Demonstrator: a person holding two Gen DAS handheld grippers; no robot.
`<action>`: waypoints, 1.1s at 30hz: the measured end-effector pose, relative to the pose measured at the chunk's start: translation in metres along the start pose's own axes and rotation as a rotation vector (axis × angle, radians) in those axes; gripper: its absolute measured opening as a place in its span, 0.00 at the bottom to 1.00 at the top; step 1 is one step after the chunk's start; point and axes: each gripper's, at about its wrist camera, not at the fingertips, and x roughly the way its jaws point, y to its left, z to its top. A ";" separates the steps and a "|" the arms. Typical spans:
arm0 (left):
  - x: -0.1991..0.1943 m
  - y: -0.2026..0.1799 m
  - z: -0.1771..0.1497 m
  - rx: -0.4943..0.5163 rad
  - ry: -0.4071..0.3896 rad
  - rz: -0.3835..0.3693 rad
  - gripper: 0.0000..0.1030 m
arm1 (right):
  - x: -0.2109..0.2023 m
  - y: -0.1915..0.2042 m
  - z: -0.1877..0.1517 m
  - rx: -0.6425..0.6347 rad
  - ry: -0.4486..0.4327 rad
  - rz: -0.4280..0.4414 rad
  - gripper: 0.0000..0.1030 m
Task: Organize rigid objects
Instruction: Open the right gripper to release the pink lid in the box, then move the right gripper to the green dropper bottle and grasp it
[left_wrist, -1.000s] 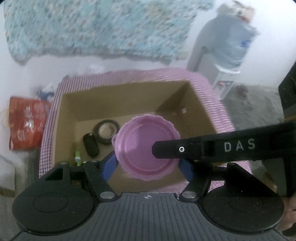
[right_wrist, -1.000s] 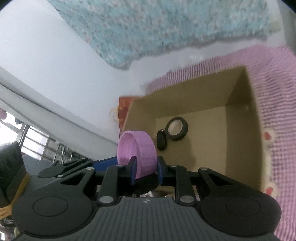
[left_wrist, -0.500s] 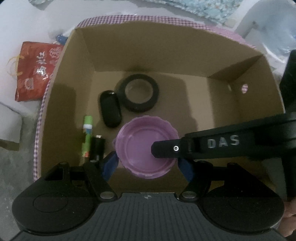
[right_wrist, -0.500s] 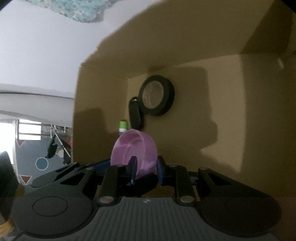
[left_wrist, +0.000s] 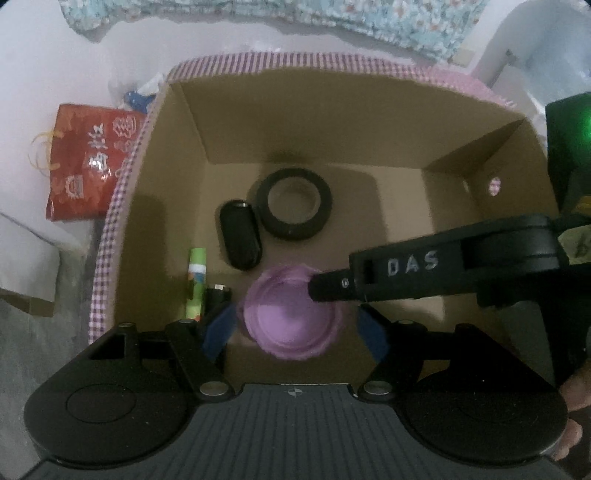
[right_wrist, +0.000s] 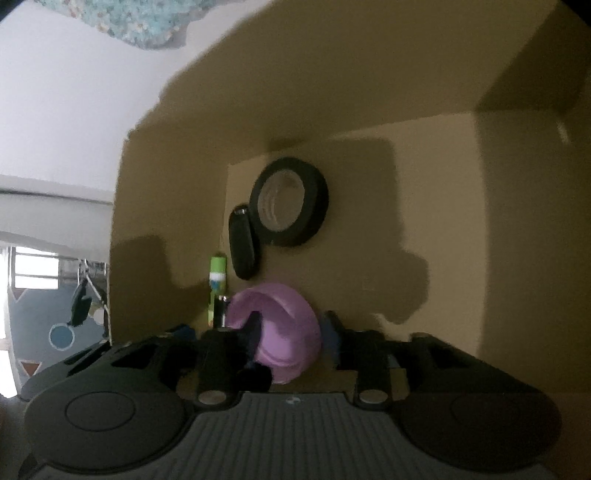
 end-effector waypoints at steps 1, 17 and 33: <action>-0.005 0.001 -0.001 -0.003 -0.008 -0.007 0.70 | -0.005 0.001 -0.001 -0.004 -0.020 0.006 0.50; -0.117 -0.035 -0.072 0.164 -0.303 -0.202 0.71 | -0.182 -0.009 -0.156 -0.076 -0.570 0.074 0.51; -0.065 -0.085 -0.164 0.420 -0.383 -0.087 0.67 | -0.159 -0.003 -0.239 -0.178 -0.510 -0.108 0.50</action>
